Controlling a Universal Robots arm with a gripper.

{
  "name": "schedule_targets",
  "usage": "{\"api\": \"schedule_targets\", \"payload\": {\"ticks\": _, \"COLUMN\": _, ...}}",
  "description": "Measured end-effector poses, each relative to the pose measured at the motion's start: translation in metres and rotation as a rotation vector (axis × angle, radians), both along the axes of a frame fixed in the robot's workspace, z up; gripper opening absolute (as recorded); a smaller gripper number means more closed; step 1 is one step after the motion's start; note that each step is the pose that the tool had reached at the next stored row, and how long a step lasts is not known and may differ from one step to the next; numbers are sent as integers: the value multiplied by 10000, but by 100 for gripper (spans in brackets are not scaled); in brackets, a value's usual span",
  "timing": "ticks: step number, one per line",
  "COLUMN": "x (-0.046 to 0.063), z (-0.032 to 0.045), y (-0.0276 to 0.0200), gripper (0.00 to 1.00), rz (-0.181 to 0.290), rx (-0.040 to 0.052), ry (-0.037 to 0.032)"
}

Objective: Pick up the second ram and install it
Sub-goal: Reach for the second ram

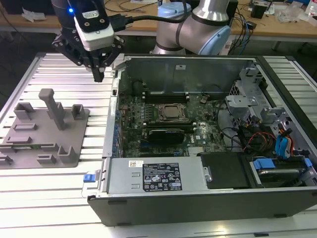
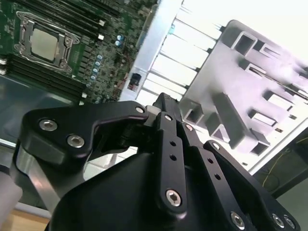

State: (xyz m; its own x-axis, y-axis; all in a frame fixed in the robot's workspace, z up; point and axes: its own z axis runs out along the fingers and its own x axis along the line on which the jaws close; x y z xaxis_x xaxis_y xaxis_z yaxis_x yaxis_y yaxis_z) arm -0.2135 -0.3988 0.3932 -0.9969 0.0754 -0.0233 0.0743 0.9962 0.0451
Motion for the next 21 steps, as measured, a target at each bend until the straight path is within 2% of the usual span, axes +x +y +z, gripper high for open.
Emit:
{"api": "schedule_targets", "payload": {"ticks": 2, "x": -51, "z": -1, "y": 0, "gripper": 8, "rz": 1, "rx": 0, "ry": -1}}
{"api": "schedule_targets", "payload": {"ticks": 6, "x": -304, "z": -8, "y": 0, "gripper": 8, "rz": 1, "rx": 0, "ry": -2}}
{"api": "schedule_targets", "payload": {"ticks": 8, "x": -371, "z": -17, "y": 0, "gripper": 8, "rz": 1, "rx": 0, "ry": -1}}
{"api": "schedule_targets", "payload": {"ticks": 14, "x": -730, "z": -68, "y": 0, "gripper": 8, "rz": 1, "rx": 0, "ry": -2}}
{"api": "schedule_targets", "payload": {"ticks": 18, "x": -970, "z": -132, "y": 0, "gripper": 8, "rz": 1, "rx": -1, "ry": -2}}
{"api": "schedule_targets", "payload": {"ticks": 21, "x": -1052, "z": -162, "y": 0, "gripper": 8, "rz": 2, "rx": 0, "ry": -2}}
